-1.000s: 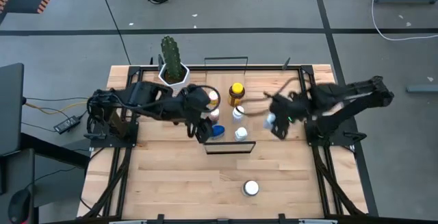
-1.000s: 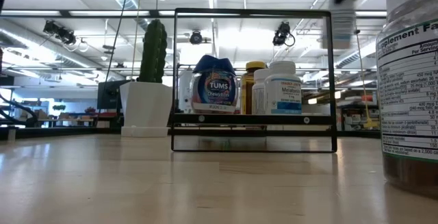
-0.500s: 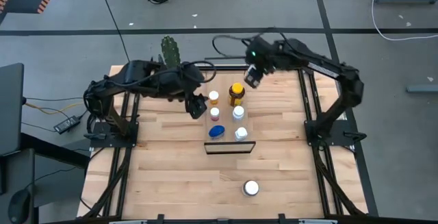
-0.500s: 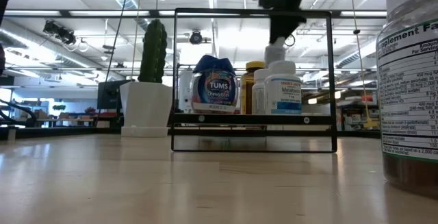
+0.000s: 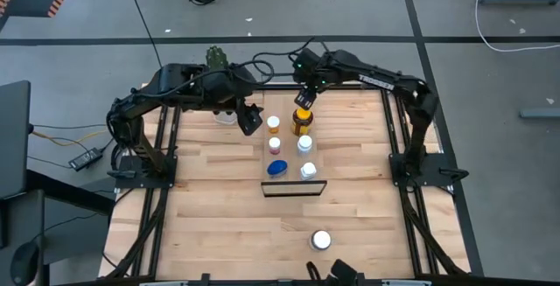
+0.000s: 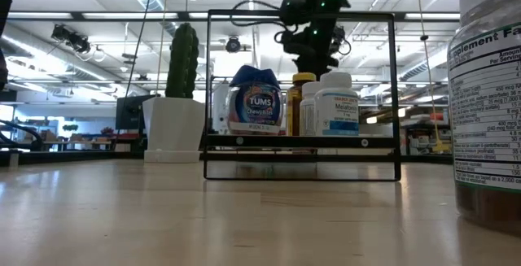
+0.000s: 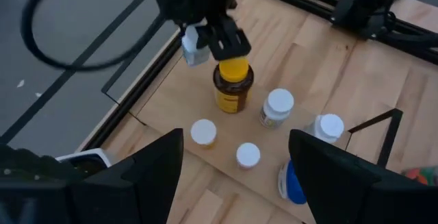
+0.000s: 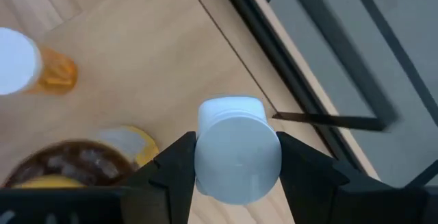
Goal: Pick and place medicine bottles onto shelf by color
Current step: Put the white and blue medicine bottle on the shelf
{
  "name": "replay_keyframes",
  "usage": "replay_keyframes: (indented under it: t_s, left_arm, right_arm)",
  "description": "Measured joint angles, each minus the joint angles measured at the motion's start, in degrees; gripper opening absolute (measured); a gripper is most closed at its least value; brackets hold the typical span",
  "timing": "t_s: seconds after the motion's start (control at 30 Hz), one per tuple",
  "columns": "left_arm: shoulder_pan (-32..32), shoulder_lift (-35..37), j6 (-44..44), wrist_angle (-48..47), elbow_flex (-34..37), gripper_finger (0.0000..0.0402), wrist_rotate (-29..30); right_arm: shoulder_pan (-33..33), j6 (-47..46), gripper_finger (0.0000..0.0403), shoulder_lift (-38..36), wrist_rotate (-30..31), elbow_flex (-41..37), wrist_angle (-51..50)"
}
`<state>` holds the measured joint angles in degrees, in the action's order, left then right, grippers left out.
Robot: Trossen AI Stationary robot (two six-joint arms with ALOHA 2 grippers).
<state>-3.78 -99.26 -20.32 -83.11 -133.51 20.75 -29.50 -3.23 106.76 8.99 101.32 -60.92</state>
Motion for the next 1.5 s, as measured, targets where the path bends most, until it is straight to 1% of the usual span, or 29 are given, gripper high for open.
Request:
replay_keyframes:
  t_s: [0.23,0.4,0.57,0.77,0.93,1.1,1.33,1.5]
  left_arm:
    - [-1.0,0.0,0.0,0.2,0.0,0.027,0.0]
    - [-1.8,0.0,-3.3,1.3,0.0,0.027,0.0]
    - [-2.2,0.0,-3.4,3.0,0.0,0.027,0.0]
    - [-2.2,-0.1,-5.0,2.9,0.0,0.027,0.0]
    - [-2.2,-0.1,-4.7,2.9,0.0,0.027,0.0]
    - [-2.2,-0.1,-4.5,2.8,0.0,0.027,0.0]
    - [-2.1,-0.1,-4.0,2.8,0.0,0.027,0.0]
    - [-2.0,-0.1,-4.1,2.7,0.0,0.027,0.0]
  right_arm:
    - [0.2,0.4,0.0186,2.5,-0.7,0.0,1.7]
    - [0.1,-0.3,0.0186,3.1,-0.1,0.0,3.3]
    - [0.2,-5.4,0.0187,3.3,-1.0,-0.6,4.4]
    - [0.4,-11.7,0.0187,3.3,-1.6,-1.0,4.5]
    - [0.4,-11.4,0.0187,3.3,-1.4,-1.0,4.5]
    - [0.4,-10.0,0.0187,3.3,0.0,-1.2,5.1]
    - [0.6,-9.8,0.0187,3.0,-0.7,-5.6,7.8]
    - [0.8,-10.2,0.0187,2.9,-1.1,-6.5,9.1]
